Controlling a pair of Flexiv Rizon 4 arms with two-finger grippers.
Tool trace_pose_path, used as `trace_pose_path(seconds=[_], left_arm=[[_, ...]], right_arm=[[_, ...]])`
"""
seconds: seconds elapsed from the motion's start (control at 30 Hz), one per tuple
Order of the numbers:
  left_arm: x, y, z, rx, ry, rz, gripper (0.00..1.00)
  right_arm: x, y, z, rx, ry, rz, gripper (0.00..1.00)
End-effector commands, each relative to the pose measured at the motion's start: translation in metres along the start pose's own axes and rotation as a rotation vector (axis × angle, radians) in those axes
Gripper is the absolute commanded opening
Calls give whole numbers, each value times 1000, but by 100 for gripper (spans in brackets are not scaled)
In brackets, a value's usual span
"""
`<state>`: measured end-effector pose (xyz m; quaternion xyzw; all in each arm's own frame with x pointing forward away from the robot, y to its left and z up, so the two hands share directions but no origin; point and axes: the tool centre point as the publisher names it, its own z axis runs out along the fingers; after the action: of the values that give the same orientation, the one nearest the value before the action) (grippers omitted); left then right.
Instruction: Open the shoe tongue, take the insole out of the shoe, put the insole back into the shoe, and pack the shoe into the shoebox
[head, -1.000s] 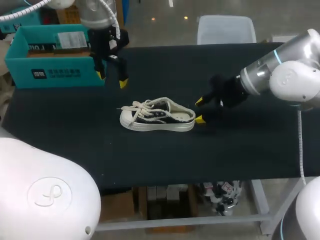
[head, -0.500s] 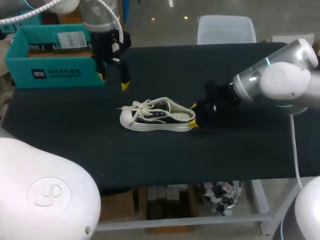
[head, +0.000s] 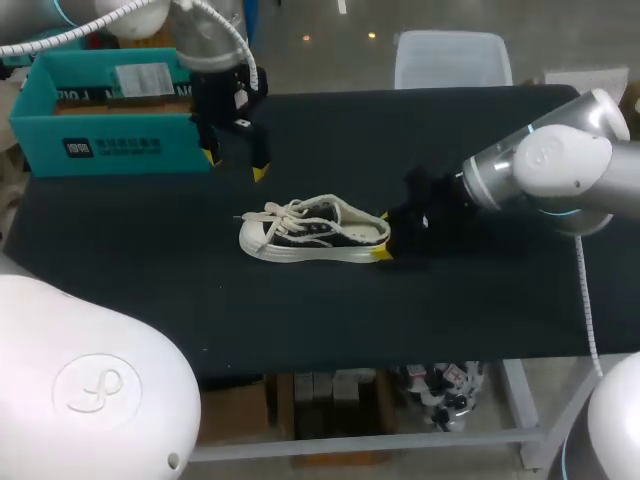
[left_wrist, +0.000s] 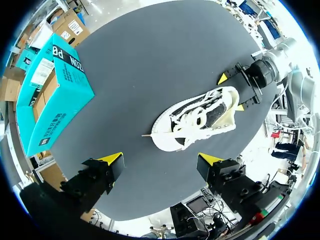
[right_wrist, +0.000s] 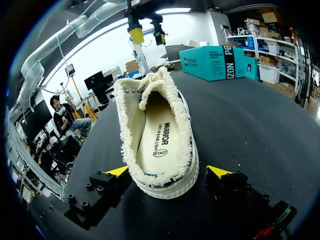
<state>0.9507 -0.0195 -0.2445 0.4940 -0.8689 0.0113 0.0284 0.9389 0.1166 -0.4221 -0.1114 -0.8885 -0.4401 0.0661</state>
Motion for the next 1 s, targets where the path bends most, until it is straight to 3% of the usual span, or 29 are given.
trace_pose_path(seconds=[0.03, 0.27, 0.33, 1.0], left_arm=[[5, -6, 4, 5, -13, -24, 100], [10, -22, 11, 13, 0, -151, 100], [13, -26, 14, 35, -32, -194, 100], [35, -37, 23, -9, 15, -226, 100]], right_arm=[[-1, -5, 7, -16, 10, -3, 100], [1, -7, 15, -40, 21, -2, 100], [2, -8, 17, -44, 27, -4, 100], [-7, -9, 26, -76, 29, -35, 100]])
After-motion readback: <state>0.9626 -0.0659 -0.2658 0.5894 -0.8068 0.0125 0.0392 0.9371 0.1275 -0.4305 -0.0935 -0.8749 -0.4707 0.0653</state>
